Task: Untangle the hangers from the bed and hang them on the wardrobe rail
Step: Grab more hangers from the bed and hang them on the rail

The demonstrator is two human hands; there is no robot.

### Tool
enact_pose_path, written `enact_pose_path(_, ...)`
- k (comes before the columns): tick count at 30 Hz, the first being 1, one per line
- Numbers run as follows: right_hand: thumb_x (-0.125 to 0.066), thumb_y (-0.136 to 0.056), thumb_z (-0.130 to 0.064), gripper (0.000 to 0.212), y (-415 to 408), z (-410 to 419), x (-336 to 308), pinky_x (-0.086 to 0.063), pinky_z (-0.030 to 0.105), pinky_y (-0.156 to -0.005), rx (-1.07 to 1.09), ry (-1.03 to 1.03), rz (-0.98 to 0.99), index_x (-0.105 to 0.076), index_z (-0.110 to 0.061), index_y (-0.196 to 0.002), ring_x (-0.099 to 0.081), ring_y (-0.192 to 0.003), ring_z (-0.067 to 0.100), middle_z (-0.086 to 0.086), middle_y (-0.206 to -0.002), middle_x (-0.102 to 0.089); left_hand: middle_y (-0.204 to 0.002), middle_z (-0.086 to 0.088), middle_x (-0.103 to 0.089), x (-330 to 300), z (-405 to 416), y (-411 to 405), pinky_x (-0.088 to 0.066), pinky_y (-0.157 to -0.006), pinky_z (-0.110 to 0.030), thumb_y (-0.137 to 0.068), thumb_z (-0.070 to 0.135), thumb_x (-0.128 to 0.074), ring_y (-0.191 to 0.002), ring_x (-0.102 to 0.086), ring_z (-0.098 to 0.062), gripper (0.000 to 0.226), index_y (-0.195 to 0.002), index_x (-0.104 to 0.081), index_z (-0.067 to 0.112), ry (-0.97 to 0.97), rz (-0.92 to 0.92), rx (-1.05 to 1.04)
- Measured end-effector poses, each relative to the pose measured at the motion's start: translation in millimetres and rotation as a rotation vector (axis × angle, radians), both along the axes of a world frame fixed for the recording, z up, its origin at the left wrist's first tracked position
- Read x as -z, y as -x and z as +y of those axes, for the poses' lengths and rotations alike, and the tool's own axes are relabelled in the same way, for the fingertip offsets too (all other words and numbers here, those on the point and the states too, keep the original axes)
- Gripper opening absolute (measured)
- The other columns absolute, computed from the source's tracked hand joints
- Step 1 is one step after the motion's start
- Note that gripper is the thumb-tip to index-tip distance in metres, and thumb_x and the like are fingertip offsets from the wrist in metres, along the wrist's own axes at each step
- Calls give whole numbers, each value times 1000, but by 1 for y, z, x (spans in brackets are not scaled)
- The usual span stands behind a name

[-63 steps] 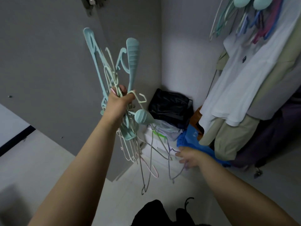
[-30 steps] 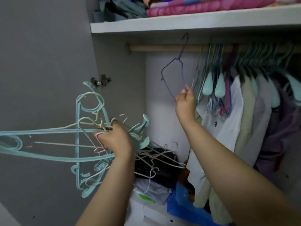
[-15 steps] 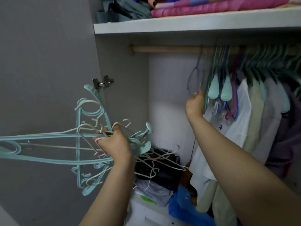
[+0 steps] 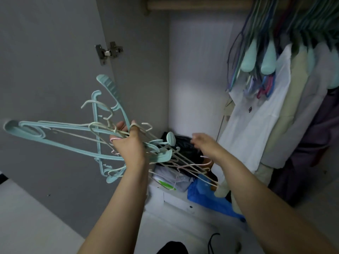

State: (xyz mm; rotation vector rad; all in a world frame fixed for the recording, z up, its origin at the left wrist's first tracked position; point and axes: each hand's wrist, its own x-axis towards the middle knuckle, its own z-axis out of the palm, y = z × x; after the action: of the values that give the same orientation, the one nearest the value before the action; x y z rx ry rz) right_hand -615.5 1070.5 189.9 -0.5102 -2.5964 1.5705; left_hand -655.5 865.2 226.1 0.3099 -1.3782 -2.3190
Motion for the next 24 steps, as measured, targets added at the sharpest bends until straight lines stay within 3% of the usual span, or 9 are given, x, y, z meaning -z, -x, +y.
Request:
enact_pose_path(3,-49,-97,-41,45,-19,-7,19,-36,23,-103,-434,-40,-233,-51,-20,-136,-51,-123,10,-6,-134,-55,-94,-6,-62,11,-4,-13,-51,-85,-33,-89,9,-65,-87,-62,-17,20,-96,-50,20,18,13,46)
enact_pose_path(5,-56,-94,-40,47,-24,-13,23,-41,27,-104,-557,-23,-282,-52,-18,-135,-56,-116,6,-6,-128,-60,-88,-4,-61,19,-5,-23,-50,-82,-34,-88,9,-67,-83,-60,-18,20,-94,-51,21,36,15,88)
enact_pose_path(7,-62,-91,-29,42,-28,-23,21,-45,27,-98,-579,25,-253,-58,-6,-126,-60,-103,6,0,-116,-65,-83,-3,-60,27,-7,-30,-49,-80,-38,-88,10,-67,-80,-59,-20,19,-93,-51,19,39,8,151)
enact_pose_path(10,-65,-90,-24,31,-35,-34,22,-50,22,-76,-562,69,-163,-62,6,-98,-59,-76,9,6,-84,-64,-78,-7,-62,37,-15,-34,-48,-74,-39,-87,7,-66,-71,-59,-21,14,-95,-55,10,24,-1,265)
enact_pose_path(13,-63,-90,-29,26,-41,-37,22,-45,20,-61,-469,126,-55,-58,-5,-80,-51,-61,5,2,-68,-53,-89,-17,-63,43,-25,-39,-52,-72,-36,-80,14,-69,-74,-62,-22,44,-114,-52,-9,41,-8,377)
enact_pose_path(15,-63,-89,-33,29,-42,-38,21,-36,15,-53,-360,93,17,-53,-10,-74,-39,-51,-1,-3,-61,-43,-85,-12,-62,46,-29,-44,-51,-70,-35,-78,17,-71,-72,-61,-21,46,-114,-53,-5,44,-9,420)
enact_pose_path(19,-68,-85,-34,30,-41,-37,15,-34,18,-51,-245,102,103,-44,-17,-91,-40,-50,6,-4,-55,-48,-84,-8,-63,49,-34,-50,-51,-73,-37,-79,19,-67,-77,-61,-23,24,-101,-66,9,24,0,603)
enact_pose_path(22,-63,-90,-24,46,-46,-37,7,-39,20,-51,-383,122,101,-37,-27,-128,-48,-48,7,12,-64,-57,-81,-5,-66,50,-34,-51,-54,-66,-31,-80,14,-64,-72,-64,-19,16,-96,-67,15,19,-14,668)
enact_pose_path(24,-58,-94,-16,42,-49,-44,1,-41,18,-45,-459,101,124,-43,-23,-133,-48,-43,3,16,-65,-55,-78,-8,-66,49,-29,-54,-54,-63,-31,-82,6,-62,-67,-65,-19,13,-95,-64,9,38,-20,673)
